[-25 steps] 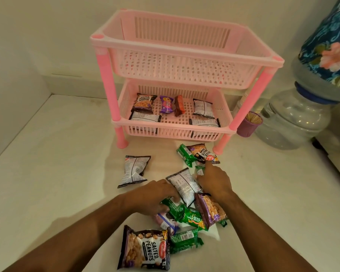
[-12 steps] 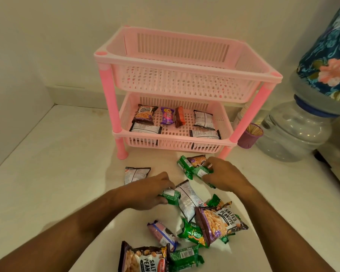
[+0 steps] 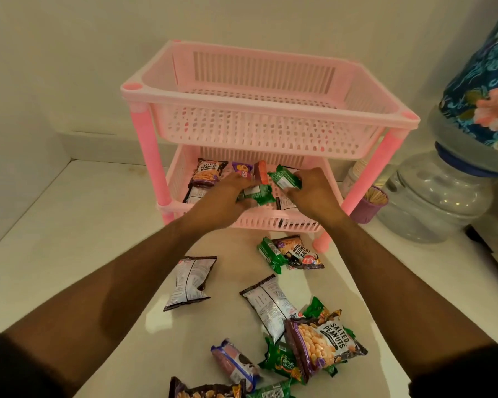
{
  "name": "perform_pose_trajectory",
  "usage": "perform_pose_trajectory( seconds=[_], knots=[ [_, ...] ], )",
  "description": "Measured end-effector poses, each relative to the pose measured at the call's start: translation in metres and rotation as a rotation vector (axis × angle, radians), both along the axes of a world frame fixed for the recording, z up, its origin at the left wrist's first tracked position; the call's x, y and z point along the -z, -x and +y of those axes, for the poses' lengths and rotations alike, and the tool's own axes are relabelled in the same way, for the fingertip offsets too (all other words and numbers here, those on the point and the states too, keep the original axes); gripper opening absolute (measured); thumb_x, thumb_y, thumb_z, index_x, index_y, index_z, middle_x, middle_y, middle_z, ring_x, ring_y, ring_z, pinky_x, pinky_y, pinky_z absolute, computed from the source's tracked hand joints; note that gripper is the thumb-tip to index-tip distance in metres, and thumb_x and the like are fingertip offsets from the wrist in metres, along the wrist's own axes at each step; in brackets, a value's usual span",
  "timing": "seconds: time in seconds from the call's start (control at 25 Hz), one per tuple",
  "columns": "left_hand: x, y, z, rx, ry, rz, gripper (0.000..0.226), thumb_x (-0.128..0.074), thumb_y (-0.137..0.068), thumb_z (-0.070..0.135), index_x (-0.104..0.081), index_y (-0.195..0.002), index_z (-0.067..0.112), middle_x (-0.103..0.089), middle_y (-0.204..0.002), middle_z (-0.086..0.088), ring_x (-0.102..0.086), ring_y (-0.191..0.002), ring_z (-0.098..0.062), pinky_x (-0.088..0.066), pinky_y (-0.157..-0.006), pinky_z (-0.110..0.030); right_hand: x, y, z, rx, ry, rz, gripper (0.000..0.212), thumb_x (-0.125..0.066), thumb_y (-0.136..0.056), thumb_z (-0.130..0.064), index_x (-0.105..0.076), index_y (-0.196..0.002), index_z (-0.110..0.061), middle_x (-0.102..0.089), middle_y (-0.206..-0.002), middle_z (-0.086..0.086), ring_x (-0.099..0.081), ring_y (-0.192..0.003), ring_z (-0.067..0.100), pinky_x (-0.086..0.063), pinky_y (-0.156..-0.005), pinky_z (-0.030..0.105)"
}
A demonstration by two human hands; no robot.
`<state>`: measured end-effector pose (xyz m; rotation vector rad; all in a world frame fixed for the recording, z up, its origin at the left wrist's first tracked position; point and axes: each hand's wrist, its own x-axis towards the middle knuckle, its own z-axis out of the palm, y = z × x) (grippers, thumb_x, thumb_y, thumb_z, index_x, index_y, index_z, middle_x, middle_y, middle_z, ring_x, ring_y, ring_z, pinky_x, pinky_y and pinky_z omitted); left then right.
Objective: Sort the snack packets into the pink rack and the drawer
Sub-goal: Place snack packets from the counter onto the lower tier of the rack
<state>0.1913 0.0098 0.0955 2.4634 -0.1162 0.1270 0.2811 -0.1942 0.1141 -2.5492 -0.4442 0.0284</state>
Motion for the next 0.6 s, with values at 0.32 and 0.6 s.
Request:
perform_pose_trajectory(
  seconds=[0.32, 0.6],
  knots=[
    [0.003, -0.061, -0.002, -0.067, -0.201, 0.102, 0.050, -0.077, -0.086, 0.029, -0.064, -0.134, 0.020, -0.063, -0.131, -0.002, -0.058, -0.116, -0.022, -0.042, -0.096, -0.026, 0.034, -0.049, 0.032, 0.009, 0.054, -0.017, 0.038, -0.068, -0.088, -0.019, -0.058, -0.125, -0.016, -0.053, -0.118, 0.014, -0.057, -0.105, 0.036, -0.049, -0.092, 0.046],
    [0.024, -0.084, -0.002, 0.044, -0.287, 0.340, 0.030, -0.073, -0.088, 0.018, -0.073, -0.118, 0.016, -0.072, -0.118, -0.001, -0.062, -0.111, -0.016, -0.047, -0.102, -0.031, 0.056, -0.059, 0.050, -0.159, 0.303, 0.019, 0.043, -0.069, -0.089, -0.035, -0.059, -0.131, -0.028, -0.061, -0.122, 0.011, -0.058, -0.107, 0.031, -0.051, -0.091, 0.043]
  ],
)
